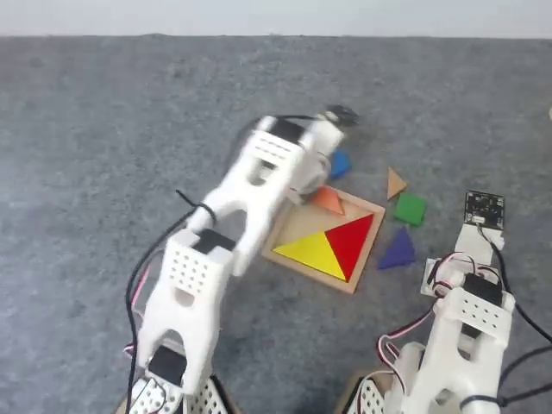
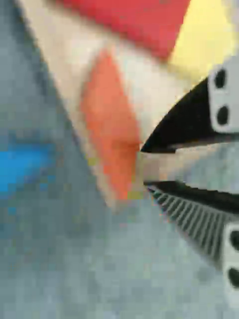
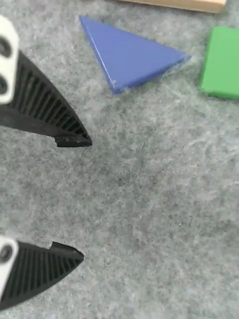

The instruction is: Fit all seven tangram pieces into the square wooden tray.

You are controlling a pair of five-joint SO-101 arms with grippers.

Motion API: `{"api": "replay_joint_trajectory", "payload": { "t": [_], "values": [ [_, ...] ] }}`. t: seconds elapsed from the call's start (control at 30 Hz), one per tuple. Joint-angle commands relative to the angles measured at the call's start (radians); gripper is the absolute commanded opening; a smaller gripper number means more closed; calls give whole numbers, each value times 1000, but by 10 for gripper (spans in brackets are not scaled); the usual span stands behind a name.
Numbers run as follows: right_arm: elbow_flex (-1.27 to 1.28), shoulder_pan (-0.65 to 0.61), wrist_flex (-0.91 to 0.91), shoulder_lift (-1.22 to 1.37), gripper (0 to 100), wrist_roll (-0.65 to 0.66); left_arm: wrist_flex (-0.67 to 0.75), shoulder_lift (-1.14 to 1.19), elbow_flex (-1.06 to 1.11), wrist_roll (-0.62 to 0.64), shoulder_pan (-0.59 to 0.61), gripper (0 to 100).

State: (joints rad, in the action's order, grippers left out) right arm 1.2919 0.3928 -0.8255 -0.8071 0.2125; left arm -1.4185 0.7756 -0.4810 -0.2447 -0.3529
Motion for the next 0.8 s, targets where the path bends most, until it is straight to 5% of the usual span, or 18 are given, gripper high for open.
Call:
{"api": "replay_joint_trajectory", "payload": {
  "t": [0.0,0.47,0.67,0.77],
  "values": [
    [-11,-2,18,-18,313,-6,38,-81,-64,2,101,97],
    [-11,-2,16,-16,313,0,-180,-83,-320,94,26,154],
    [-91,-31,-71,-7,313,41,-342,-195,-516,184,155,173],
    [-196,-119,-185,42,314,51,-341,-362,-378,184,232,173]
  ]
}}
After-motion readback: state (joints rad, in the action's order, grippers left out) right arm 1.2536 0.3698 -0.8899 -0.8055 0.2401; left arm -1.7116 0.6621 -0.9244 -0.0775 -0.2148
